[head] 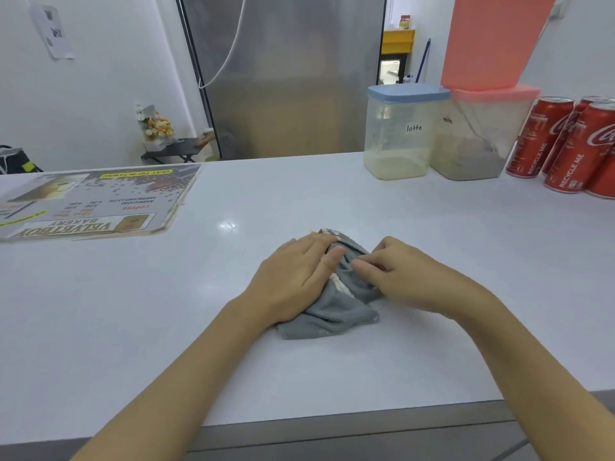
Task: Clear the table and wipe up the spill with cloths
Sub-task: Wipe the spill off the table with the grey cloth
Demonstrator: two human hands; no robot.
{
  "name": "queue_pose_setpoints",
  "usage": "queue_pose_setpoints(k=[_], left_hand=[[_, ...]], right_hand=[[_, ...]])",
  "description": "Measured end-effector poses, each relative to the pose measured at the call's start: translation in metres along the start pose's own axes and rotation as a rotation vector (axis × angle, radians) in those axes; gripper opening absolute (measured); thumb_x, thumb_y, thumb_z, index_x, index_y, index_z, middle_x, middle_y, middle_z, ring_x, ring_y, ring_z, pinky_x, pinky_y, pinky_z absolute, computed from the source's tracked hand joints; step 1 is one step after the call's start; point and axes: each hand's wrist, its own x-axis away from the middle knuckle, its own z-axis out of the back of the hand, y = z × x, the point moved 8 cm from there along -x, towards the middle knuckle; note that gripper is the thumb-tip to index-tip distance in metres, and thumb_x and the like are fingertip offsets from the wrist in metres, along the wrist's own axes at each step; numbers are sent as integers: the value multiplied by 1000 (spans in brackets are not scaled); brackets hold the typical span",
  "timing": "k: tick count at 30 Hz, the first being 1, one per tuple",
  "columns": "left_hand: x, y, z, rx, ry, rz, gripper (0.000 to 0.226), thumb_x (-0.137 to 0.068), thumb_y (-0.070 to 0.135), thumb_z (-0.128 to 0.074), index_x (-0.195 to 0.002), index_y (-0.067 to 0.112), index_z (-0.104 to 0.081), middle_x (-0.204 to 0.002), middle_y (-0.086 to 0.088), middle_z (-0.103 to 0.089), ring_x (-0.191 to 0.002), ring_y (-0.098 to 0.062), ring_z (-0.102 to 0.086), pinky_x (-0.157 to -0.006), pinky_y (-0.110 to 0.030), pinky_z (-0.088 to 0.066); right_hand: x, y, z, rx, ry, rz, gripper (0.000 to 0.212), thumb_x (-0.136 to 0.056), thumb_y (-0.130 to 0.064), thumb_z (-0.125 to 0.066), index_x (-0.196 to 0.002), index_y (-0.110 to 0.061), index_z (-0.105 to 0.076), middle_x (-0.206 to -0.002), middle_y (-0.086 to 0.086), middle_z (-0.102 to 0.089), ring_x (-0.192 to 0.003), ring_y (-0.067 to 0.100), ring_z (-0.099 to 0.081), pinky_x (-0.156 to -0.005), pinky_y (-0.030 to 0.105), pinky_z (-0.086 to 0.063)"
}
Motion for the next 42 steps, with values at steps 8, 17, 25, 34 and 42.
queue_pose_setpoints(k=[8, 17, 25, 34, 42], left_hand=[[-5, -6, -5, 64, 17, 81, 47, -98, 48, -17, -125, 30, -51, -126, 15, -54, -119, -7, -44, -97, -21, -30], [-16, -10, 0, 507, -70, 7, 59, -95, 58, -13, -130, 35, -53, -130, 28, -46, -131, 12, -30, -103, -9, -20], [-16, 4, 3, 401, -203, -173, 52, -88, 62, -20, -129, 46, -47, -130, 40, -42, -138, 12, -13, -110, -11, -10], [-9, -2, 3, 130, -319, -130, 93, -57, 75, -64, -139, 45, -30, -135, 25, -42, -124, 4, -36, -107, -25, -33], [-10, 3, -8, 67, -264, -243, 99, -53, 71, -72, -138, 45, -29, -145, 28, -28, -141, 6, -1, -118, -29, -3]], right_hand=[[25, -12, -12, -67, -32, -37, 58, -63, -68, -68, -101, -26, -57, -110, -10, -38, -107, 8, -36, -86, 25, -38], [24, -14, -18, -34, 103, -7, 76, -67, -56, -74, -125, -17, -45, -118, -7, -34, -114, 9, -26, -86, 21, -29], [23, -12, -13, -72, 191, 26, 66, -71, -50, -73, -126, -22, -51, -109, -10, -42, -106, 5, -32, -74, 17, -27], [16, -1, 2, -26, 152, 14, 57, -74, -47, -73, -125, -30, -55, -114, -17, -47, -108, 5, -37, -105, 34, -30], [14, 1, 0, 29, 177, 42, 56, -78, -46, -70, -129, -31, -52, -126, -16, -48, -121, 6, -31, -103, 28, -19]])
